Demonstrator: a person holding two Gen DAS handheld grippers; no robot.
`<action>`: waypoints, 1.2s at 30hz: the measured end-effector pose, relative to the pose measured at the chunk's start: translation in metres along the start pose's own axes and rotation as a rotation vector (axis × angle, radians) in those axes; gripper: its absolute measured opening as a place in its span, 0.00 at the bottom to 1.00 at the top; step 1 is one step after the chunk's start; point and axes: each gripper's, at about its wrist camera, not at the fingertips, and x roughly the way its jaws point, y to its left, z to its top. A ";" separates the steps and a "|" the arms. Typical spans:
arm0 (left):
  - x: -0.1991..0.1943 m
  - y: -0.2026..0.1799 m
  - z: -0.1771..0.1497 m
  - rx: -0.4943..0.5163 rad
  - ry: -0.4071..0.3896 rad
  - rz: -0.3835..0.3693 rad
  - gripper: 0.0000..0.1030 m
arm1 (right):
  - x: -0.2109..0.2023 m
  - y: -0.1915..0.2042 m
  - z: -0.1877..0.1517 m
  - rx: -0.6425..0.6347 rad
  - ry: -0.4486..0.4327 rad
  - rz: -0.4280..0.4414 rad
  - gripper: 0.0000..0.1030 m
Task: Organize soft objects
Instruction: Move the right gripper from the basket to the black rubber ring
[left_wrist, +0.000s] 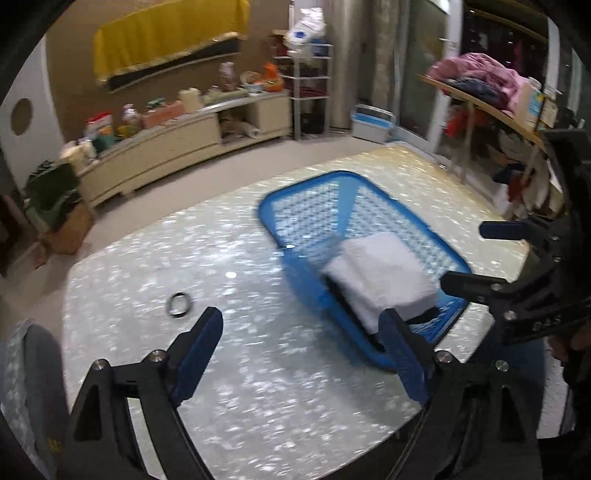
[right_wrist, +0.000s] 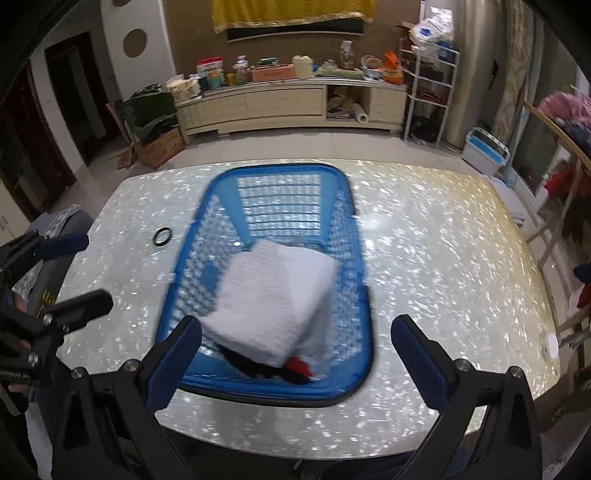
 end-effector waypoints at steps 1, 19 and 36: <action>-0.003 0.005 -0.003 -0.009 -0.003 0.013 0.82 | 0.000 0.007 0.001 -0.012 -0.001 0.005 1.00; -0.034 0.131 -0.062 -0.259 0.020 0.238 1.00 | 0.041 0.120 0.018 -0.161 0.015 0.126 1.00; -0.018 0.216 -0.091 -0.349 0.062 0.249 1.00 | 0.104 0.202 0.046 -0.225 0.070 0.169 1.00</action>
